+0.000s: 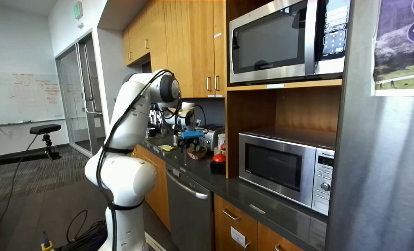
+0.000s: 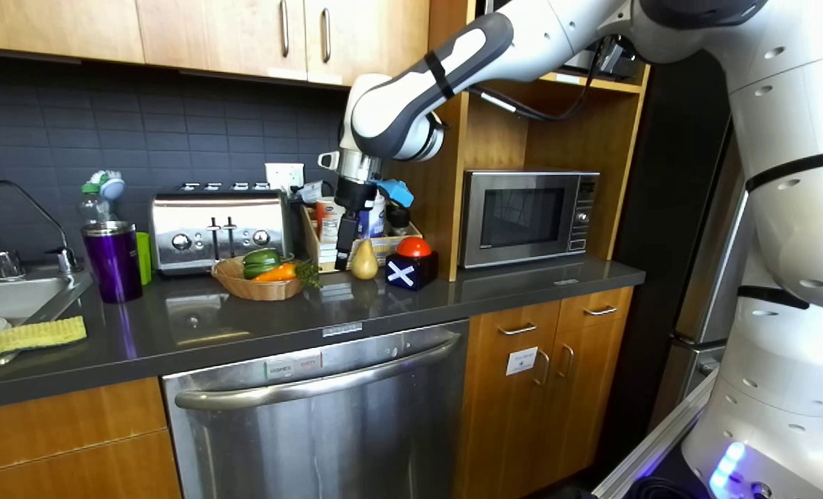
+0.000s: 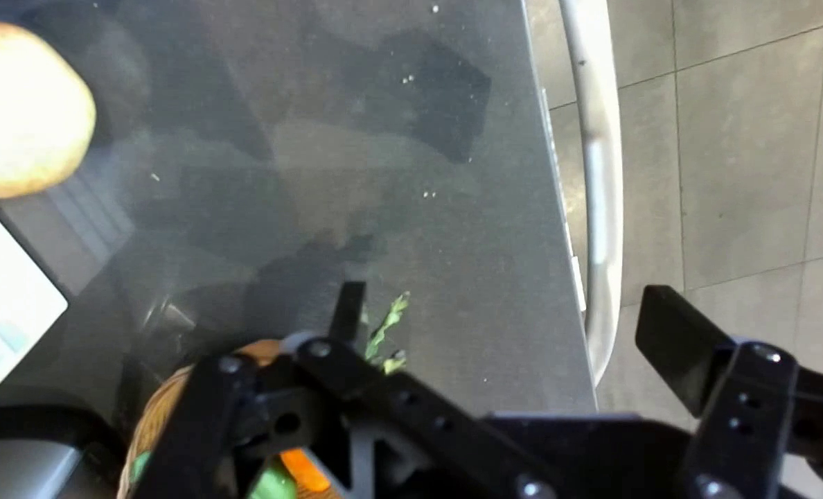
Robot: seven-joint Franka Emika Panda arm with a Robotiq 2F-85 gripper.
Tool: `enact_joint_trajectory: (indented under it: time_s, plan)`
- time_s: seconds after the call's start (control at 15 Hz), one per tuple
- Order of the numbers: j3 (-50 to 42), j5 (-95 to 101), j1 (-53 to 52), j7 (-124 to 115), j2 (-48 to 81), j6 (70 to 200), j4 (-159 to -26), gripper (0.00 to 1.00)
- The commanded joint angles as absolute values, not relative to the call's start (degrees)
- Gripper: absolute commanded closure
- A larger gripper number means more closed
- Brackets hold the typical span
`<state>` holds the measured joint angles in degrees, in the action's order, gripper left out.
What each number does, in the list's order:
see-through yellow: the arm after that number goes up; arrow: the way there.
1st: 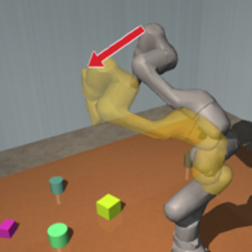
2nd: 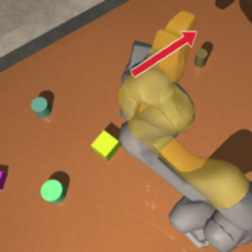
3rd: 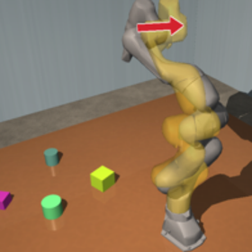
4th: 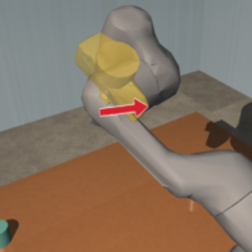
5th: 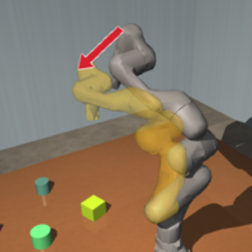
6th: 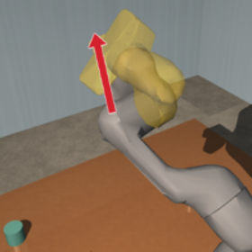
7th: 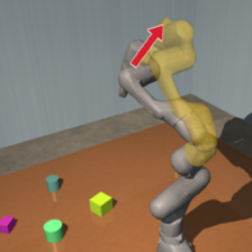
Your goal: Remove the carrot out if the bowl
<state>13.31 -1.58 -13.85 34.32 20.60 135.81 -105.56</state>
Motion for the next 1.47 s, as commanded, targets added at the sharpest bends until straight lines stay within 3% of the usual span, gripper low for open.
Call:
enact_joint_trajectory:
  time_s: [0.0, 0.87, 1.0, 1.07, 1.4]
  plan:
    - [14.97, -0.68, -12.84, 34.33, 24.65, 138.01, -101.02, 0.00]
    - [14.46, 5.11, -13.60, 33.46, 35.29, 144.56, -90.65, 0.01]
    - [14.21, 6.36, -13.53, 33.29, 36.21, 144.69, -89.67, 0.26]
    - [14.05, 6.99, -13.54, 33.29, 36.56, 144.78, -89.32, 0.28]
    - [13.74, 8.47, -13.33, 32.97, 37.08, 144.71, -88.26, 0.65]
